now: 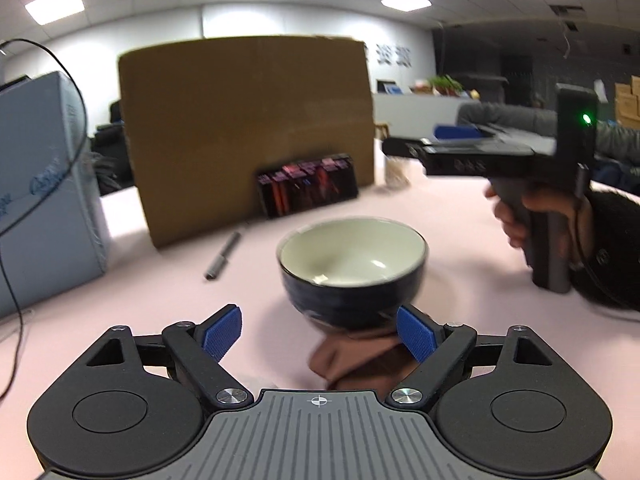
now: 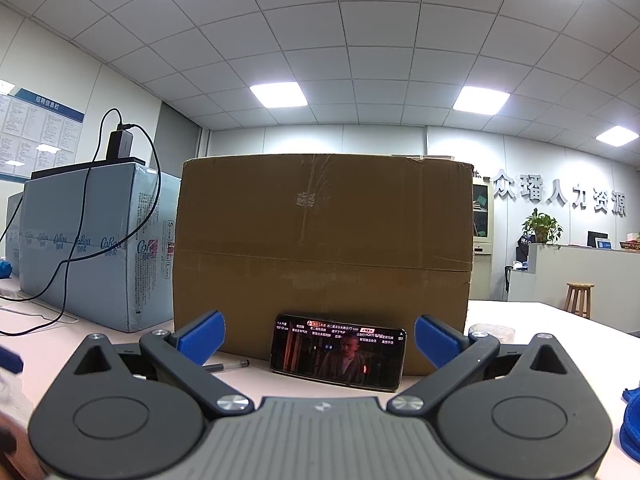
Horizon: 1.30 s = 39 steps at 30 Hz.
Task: Clean bowl
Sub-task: 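Lower the left gripper to the brown cloth beside the bowl and close, then lift the brown cloth with the left gripper and drop it into the bowl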
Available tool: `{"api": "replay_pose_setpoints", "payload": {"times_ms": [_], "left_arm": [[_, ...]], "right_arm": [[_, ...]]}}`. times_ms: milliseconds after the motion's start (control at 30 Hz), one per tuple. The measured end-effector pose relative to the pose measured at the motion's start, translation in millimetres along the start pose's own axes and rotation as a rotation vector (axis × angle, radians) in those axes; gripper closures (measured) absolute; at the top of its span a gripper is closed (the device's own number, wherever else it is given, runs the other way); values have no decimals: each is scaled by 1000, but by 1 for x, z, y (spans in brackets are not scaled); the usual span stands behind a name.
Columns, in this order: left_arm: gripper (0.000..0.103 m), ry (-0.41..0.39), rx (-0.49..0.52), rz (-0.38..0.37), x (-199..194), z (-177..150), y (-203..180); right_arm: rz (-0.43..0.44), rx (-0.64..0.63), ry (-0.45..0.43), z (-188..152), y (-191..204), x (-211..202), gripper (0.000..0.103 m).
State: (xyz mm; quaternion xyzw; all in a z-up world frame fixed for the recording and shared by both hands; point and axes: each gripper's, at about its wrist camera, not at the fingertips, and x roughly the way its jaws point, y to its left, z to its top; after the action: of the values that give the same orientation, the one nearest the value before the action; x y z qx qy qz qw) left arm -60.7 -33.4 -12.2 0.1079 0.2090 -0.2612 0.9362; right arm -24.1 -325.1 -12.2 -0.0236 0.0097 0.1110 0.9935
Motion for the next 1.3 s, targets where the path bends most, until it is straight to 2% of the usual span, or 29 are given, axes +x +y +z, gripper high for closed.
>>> {"api": "replay_pose_setpoints", "payload": {"times_ms": [300, 433, 500, 633, 733, 767, 933, 1033, 1300], "left_arm": [[32, 101, 5, -58, 4, -5, -10], [51, 138, -13, -70, 8, -6, -9], [55, 160, -37, -85, 12, -8, -6], [73, 171, -71, -114, 12, -7, -3], [89, 174, -118, -107, 12, -7, 5], [91, 173, -135, -101, 11, -8, 7], [92, 123, -168, -48, 2, -3, 15], [92, 64, -173, 2, -7, 6, 20], [92, -119, -193, 60, -14, 41, 32]], "right_arm": [[0, 2, 0, -1, 0, 0, 0], [1, 2, 0, -1, 0, 0, 0], [0, 2, -1, -1, 0, 0, 0], [1, 3, 1, -1, 0, 1, 0], [1, 4, 1, -1, 0, 0, 0], [2, 4, 1, -1, 0, 0, 0], [2, 6, 0, -1, -1, 0, 0], [2, 10, 0, -2, -1, 0, 0], [11, 13, 1, -1, -2, -1, 0]]}}
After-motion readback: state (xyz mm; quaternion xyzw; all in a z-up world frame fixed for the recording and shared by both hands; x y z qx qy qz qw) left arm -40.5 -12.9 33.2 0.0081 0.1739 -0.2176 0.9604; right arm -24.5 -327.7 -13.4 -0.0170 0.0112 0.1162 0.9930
